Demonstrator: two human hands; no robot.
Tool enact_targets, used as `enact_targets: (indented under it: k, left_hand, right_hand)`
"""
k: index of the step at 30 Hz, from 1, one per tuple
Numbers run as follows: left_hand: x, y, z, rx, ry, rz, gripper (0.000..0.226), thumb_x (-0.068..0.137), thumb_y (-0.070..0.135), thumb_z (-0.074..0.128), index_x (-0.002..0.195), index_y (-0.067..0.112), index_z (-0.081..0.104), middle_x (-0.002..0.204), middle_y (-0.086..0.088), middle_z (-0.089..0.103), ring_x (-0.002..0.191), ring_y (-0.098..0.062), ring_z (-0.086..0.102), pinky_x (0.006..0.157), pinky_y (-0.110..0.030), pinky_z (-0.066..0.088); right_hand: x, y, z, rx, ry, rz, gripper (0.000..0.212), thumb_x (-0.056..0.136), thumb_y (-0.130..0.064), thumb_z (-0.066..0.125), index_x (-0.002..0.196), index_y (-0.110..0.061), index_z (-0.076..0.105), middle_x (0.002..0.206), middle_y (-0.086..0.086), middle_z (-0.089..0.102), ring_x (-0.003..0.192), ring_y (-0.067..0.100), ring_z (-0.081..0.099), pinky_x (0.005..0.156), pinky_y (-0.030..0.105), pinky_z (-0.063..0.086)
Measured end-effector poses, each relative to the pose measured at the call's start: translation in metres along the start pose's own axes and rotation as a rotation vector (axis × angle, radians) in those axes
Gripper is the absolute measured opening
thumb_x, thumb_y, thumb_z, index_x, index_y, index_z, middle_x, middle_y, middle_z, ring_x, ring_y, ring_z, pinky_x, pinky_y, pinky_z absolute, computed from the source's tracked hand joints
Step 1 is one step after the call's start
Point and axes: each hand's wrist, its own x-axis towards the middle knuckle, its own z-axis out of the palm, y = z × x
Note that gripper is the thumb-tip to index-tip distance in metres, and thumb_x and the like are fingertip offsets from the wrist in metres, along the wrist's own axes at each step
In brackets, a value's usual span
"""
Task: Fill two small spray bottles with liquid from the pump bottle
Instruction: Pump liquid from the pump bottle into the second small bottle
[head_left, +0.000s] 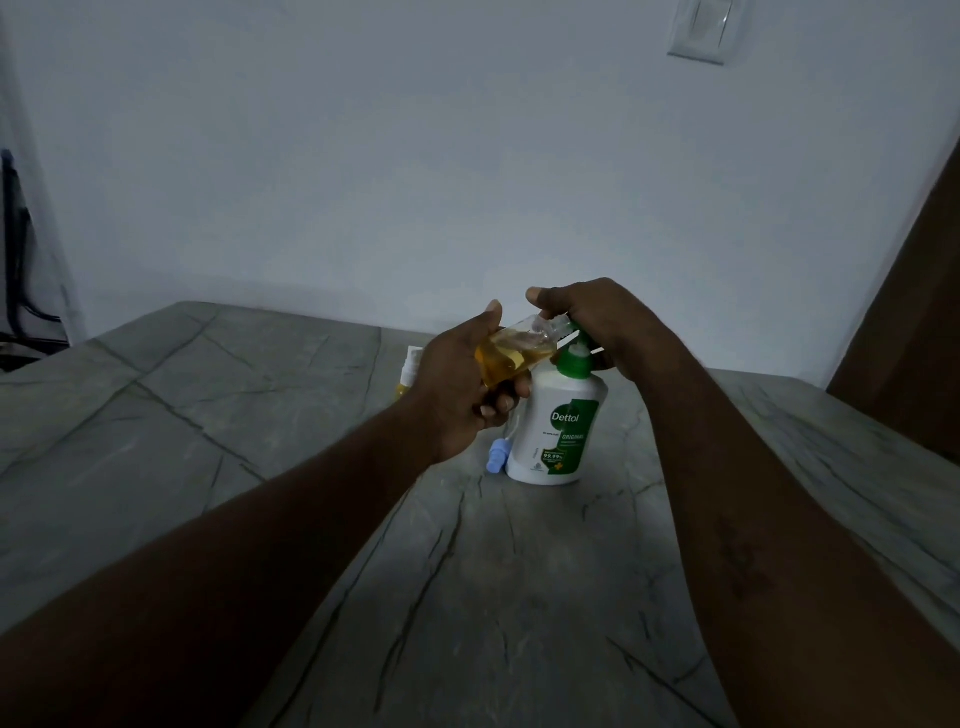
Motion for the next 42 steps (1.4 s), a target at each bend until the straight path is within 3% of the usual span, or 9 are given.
enact_targets:
  k: [5, 12, 16, 19, 21, 27, 34, 39, 42]
  left_hand:
    - [0.0021, -0.0011, -0.0018, 0.007, 0.007, -0.003, 0.058, 0.099, 0.058, 0.047, 0.112, 0.006, 0.067, 0.070, -0.014, 0.062, 0.048, -0.017, 0.044, 0.043, -0.022, 0.027]
    - [0.0004, -0.0043, -0.0050, 0.021, 0.014, -0.026, 0.056, 0.101, 0.057, 0.044, 0.100, 0.007, 0.069, 0.066, -0.012, 0.060, 0.046, -0.015, 0.044, 0.045, -0.024, 0.026]
    - [0.0006, -0.0033, -0.0039, 0.007, 0.007, -0.020, 0.057, 0.101, 0.057, 0.044, 0.105, 0.006, 0.068, 0.065, -0.012, 0.060, 0.045, -0.015, 0.044, 0.045, -0.023, 0.024]
    - [0.0008, 0.0000, -0.0014, -0.024, 0.005, 0.005, 0.060, 0.101, 0.056, 0.046, 0.120, 0.003, 0.063, 0.065, -0.014, 0.060, 0.046, -0.016, 0.043, 0.045, -0.023, 0.024]
    - [-0.0005, 0.0015, 0.0010, -0.026, 0.007, 0.012, 0.058, 0.101, 0.056, 0.046, 0.115, 0.003, 0.066, 0.064, -0.013, 0.060, 0.047, -0.016, 0.042, 0.047, -0.025, 0.024]
    - [-0.0002, -0.0002, -0.0014, -0.005, 0.011, 0.007, 0.056, 0.100, 0.057, 0.046, 0.105, 0.007, 0.069, 0.066, -0.012, 0.060, 0.047, -0.016, 0.042, 0.046, -0.024, 0.024]
    - [-0.0007, -0.0019, -0.0049, 0.004, 0.006, -0.020, 0.056, 0.101, 0.057, 0.044, 0.095, 0.007, 0.069, 0.065, -0.013, 0.060, 0.045, -0.016, 0.044, 0.041, -0.021, 0.026]
    - [-0.0005, -0.0015, -0.0041, 0.006, 0.015, -0.027, 0.057, 0.100, 0.058, 0.045, 0.098, 0.007, 0.069, 0.066, -0.013, 0.061, 0.047, -0.016, 0.045, 0.042, -0.022, 0.026]
    - [0.0009, -0.0009, -0.0025, -0.012, 0.010, -0.012, 0.056, 0.100, 0.059, 0.046, 0.100, 0.007, 0.069, 0.067, -0.013, 0.061, 0.049, -0.016, 0.044, 0.045, -0.023, 0.026]
  right_hand:
    - [-0.0002, -0.0010, 0.0018, 0.005, 0.014, 0.000, 0.036, 0.087, -0.051, 0.072, 0.097, -0.016, 0.075, 0.099, 0.005, 0.077, 0.096, 0.028, 0.072, 0.086, 0.040, 0.057]
    - [-0.0048, -0.0002, 0.0050, -0.017, -0.037, 0.046, 0.038, 0.090, -0.044, 0.072, 0.110, -0.012, 0.070, 0.099, 0.007, 0.070, 0.088, 0.024, 0.065, 0.082, 0.037, 0.050]
    - [-0.0017, 0.0005, 0.0049, -0.049, 0.010, 0.014, 0.043, 0.089, -0.050, 0.072, 0.110, -0.013, 0.073, 0.101, 0.004, 0.071, 0.090, 0.023, 0.066, 0.083, 0.040, 0.054]
    - [0.0015, -0.0027, -0.0007, -0.083, 0.060, -0.039, 0.044, 0.088, -0.054, 0.071, 0.101, -0.012, 0.076, 0.093, 0.004, 0.074, 0.081, 0.021, 0.066, 0.073, 0.034, 0.054]
    - [0.0014, -0.0038, -0.0029, -0.102, 0.075, -0.057, 0.043, 0.088, -0.054, 0.071, 0.097, -0.012, 0.076, 0.086, 0.003, 0.073, 0.075, 0.020, 0.063, 0.068, 0.032, 0.051]
    - [-0.0013, -0.0043, 0.0018, -0.026, 0.047, -0.017, 0.038, 0.089, -0.049, 0.071, 0.099, -0.013, 0.076, 0.077, -0.001, 0.068, 0.070, 0.017, 0.057, 0.069, 0.032, 0.047]
    - [-0.0068, -0.0031, 0.0053, -0.029, -0.021, 0.024, 0.026, 0.090, -0.038, 0.073, 0.098, -0.014, 0.072, 0.085, 0.002, 0.069, 0.077, 0.018, 0.062, 0.071, 0.032, 0.048]
    - [-0.0039, -0.0007, 0.0045, -0.038, 0.010, 0.006, 0.033, 0.088, -0.044, 0.075, 0.100, -0.013, 0.073, 0.089, 0.002, 0.070, 0.080, 0.020, 0.064, 0.078, 0.036, 0.052]
    - [-0.0014, -0.0042, 0.0014, -0.094, 0.068, -0.061, 0.033, 0.089, -0.049, 0.072, 0.091, -0.016, 0.076, 0.086, 0.002, 0.072, 0.080, 0.021, 0.065, 0.077, 0.038, 0.056]
